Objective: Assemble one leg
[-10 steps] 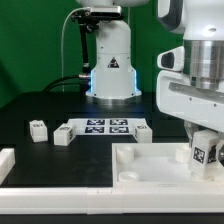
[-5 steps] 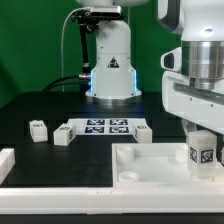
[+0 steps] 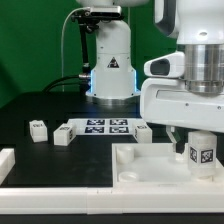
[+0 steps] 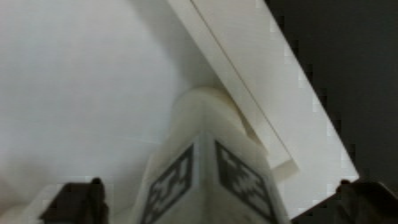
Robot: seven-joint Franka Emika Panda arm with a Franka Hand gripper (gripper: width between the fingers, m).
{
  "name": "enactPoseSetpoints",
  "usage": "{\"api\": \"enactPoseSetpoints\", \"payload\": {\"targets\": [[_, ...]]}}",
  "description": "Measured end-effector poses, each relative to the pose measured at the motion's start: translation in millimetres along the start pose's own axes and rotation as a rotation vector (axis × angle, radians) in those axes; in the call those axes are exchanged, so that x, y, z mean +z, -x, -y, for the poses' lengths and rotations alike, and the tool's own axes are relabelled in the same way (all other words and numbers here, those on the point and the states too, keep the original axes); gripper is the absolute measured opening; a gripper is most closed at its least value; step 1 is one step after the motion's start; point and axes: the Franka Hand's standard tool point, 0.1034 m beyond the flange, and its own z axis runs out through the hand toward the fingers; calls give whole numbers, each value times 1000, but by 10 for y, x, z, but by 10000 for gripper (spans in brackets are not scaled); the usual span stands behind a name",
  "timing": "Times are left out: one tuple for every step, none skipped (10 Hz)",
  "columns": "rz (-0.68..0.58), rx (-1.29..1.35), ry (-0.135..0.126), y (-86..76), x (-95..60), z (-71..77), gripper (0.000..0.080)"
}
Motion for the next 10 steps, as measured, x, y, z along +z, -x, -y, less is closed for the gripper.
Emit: {"api": "enactPoseSetpoints", "payload": {"targets": [[-3,-110,-1,0,-15,12,649],[-3,-219,-1,-5,-25,12,649],[11,-411,9,9,-16,-16,649],[32,-506,19,20,-20,-40,649],[28,-622,21,-1,-34,-34,649],[27,-740,25,-23,-45,-41,649],[26,-826,25,-52,-48,-66,649],[27,-824,25,-50,-45,-67,537],[27,-823,25,-50,-44,-68,401],[27,-823,25,-51,-43,-69,401]]}}
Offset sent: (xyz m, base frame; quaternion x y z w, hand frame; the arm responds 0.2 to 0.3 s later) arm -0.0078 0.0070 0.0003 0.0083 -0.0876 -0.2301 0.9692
